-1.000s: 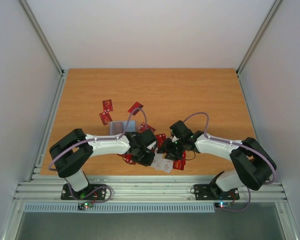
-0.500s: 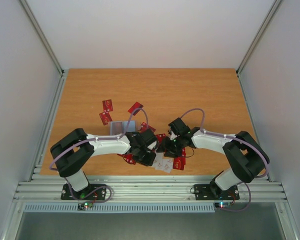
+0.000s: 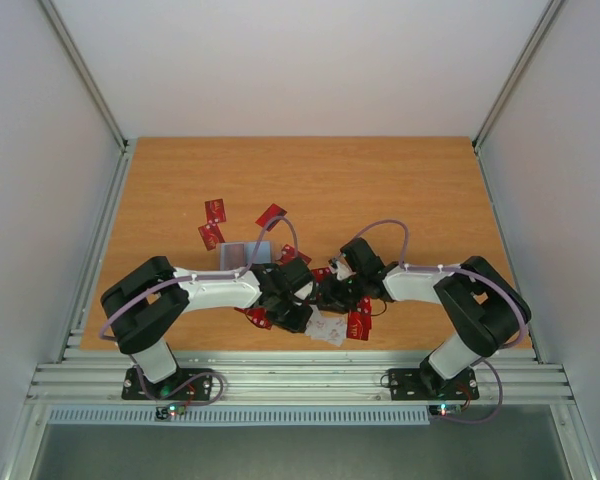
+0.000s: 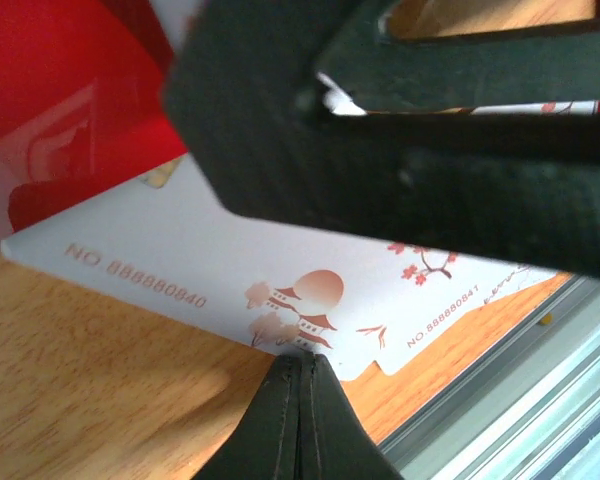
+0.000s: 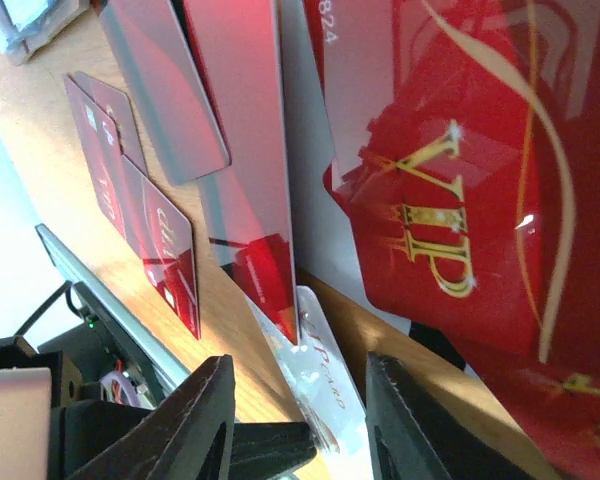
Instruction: Put the credit cards into the card holder
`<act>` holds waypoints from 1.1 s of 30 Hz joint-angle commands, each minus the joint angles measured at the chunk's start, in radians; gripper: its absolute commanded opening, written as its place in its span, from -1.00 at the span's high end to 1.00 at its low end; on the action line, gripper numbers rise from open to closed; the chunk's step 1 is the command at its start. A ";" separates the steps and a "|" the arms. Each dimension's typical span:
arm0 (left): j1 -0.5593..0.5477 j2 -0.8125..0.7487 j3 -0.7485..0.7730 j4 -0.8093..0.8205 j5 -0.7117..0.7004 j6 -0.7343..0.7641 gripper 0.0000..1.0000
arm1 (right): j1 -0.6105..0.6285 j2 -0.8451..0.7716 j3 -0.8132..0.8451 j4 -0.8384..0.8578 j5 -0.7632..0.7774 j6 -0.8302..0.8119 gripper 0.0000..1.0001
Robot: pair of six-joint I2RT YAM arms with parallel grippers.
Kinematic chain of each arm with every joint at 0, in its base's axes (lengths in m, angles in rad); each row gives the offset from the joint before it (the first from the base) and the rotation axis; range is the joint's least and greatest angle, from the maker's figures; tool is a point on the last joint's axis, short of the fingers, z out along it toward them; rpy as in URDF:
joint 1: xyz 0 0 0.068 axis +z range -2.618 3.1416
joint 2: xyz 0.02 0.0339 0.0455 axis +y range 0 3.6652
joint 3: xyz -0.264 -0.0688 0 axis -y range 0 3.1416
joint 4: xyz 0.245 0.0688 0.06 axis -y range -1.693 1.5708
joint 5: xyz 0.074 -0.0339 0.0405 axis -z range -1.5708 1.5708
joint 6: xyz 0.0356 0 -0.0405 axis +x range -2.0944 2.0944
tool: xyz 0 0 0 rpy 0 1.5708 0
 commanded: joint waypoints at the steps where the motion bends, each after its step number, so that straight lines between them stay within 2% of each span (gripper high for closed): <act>1: -0.005 0.063 -0.038 -0.020 -0.051 0.031 0.96 | 0.016 0.020 -0.035 0.163 -0.099 0.029 0.35; 8: -0.004 0.060 -0.040 -0.026 -0.063 0.048 0.97 | 0.016 0.040 -0.032 0.180 -0.169 -0.001 0.56; 16: 0.002 0.052 -0.047 -0.032 -0.079 0.083 0.97 | 0.015 0.039 -0.017 0.086 -0.230 -0.088 0.63; 24: 0.011 0.041 -0.042 -0.036 -0.077 0.104 0.97 | 0.016 0.032 -0.025 0.003 -0.227 -0.134 0.71; 31: 0.016 0.031 -0.040 -0.038 -0.073 0.112 0.97 | 0.021 0.015 -0.029 -0.006 -0.220 -0.122 0.86; 33: 0.016 0.015 -0.037 -0.051 -0.074 0.108 0.97 | 0.020 -0.002 -0.022 -0.044 -0.198 -0.125 0.96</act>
